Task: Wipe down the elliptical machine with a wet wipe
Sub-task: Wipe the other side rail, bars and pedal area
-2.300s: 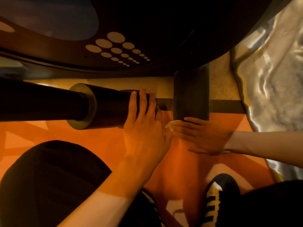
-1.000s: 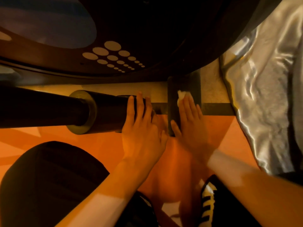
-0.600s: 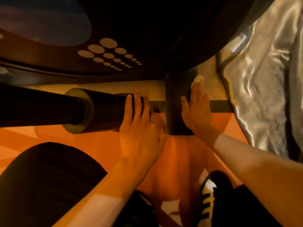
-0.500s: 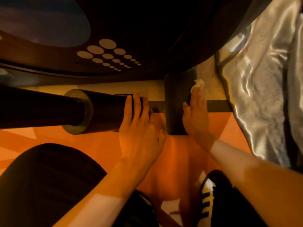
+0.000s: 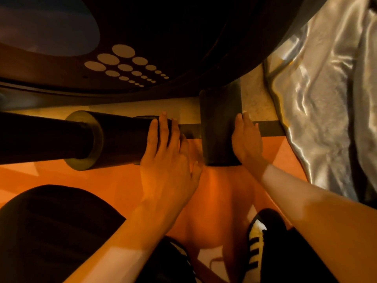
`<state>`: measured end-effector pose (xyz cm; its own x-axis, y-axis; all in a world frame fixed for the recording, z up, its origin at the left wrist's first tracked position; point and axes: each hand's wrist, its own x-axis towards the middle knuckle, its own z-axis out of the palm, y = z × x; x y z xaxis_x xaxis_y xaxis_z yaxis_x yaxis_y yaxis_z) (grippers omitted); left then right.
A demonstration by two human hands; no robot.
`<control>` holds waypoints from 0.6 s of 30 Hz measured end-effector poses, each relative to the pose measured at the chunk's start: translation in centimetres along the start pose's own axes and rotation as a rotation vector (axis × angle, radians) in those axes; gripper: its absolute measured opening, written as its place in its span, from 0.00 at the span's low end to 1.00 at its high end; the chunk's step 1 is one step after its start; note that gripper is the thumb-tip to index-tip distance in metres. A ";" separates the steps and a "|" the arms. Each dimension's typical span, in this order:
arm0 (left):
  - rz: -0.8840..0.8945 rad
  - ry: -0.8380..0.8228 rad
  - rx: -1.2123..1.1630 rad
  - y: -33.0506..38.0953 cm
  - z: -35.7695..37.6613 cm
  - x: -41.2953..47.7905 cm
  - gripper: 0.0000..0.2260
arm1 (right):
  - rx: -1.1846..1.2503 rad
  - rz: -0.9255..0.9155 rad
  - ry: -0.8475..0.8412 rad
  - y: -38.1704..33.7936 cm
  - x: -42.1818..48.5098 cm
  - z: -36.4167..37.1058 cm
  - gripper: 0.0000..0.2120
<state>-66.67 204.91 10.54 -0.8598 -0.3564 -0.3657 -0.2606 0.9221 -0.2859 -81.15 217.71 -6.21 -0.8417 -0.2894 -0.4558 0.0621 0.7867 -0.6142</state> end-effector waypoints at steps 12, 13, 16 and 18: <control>-0.040 -0.036 0.028 0.4 -0.5 0.6 0.33 | -0.335 -0.387 0.134 1.6 -7.6 3.8 0.34; -0.036 -0.038 0.032 0.4 -0.5 0.6 0.33 | -0.390 -0.434 0.133 1.4 -6.2 3.3 0.33; -0.034 -0.032 0.033 0.4 -0.4 0.5 0.33 | -0.401 -0.488 0.113 -0.3 -2.1 2.0 0.32; -0.020 -0.035 0.031 0.4 -0.5 0.5 0.33 | -0.393 -0.606 0.053 -0.3 -2.1 1.4 0.31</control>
<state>-67.40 205.16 10.74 -0.8385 -0.3805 -0.3901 -0.2638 0.9098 -0.3204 -78.68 217.34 -5.97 -0.6930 -0.7175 -0.0705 -0.6124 0.6374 -0.4676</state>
